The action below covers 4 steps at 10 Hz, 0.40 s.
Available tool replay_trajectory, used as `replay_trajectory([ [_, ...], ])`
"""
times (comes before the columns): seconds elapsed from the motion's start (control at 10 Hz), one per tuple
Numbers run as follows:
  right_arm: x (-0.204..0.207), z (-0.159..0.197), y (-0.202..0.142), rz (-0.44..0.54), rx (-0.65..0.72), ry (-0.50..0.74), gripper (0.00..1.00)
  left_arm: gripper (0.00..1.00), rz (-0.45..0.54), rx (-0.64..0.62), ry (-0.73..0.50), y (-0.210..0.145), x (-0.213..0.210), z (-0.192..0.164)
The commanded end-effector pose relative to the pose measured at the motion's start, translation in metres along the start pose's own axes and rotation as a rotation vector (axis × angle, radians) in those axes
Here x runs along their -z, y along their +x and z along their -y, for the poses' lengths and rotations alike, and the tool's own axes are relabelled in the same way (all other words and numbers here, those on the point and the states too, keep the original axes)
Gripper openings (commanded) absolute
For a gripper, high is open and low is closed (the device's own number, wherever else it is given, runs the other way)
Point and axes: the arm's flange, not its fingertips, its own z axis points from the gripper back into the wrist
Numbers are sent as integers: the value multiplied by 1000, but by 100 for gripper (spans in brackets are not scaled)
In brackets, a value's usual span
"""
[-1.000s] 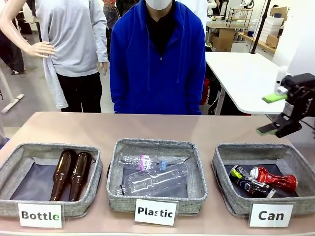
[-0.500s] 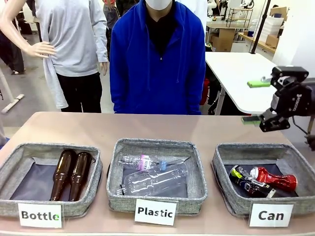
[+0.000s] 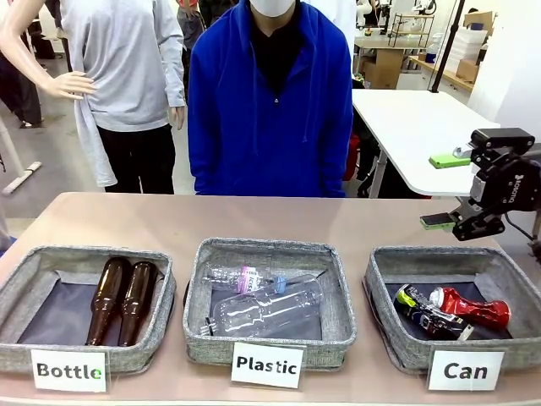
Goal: Sort the can waste into the basket.
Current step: Pick up the can waste from the table and place it in the right Fabric basket.
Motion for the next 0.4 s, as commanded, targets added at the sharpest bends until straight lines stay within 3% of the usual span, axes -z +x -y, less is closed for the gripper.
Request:
replay_trajectory([
  [0.0, -6, -3, 4, -7, -26, 4, 100, 100, 11, 1, -15, 0, 1, 0],
  [0.3, -6, -3, 4, -7, -26, 4, 100, 100, 11, 1, -15, 0, 1, 0],
])
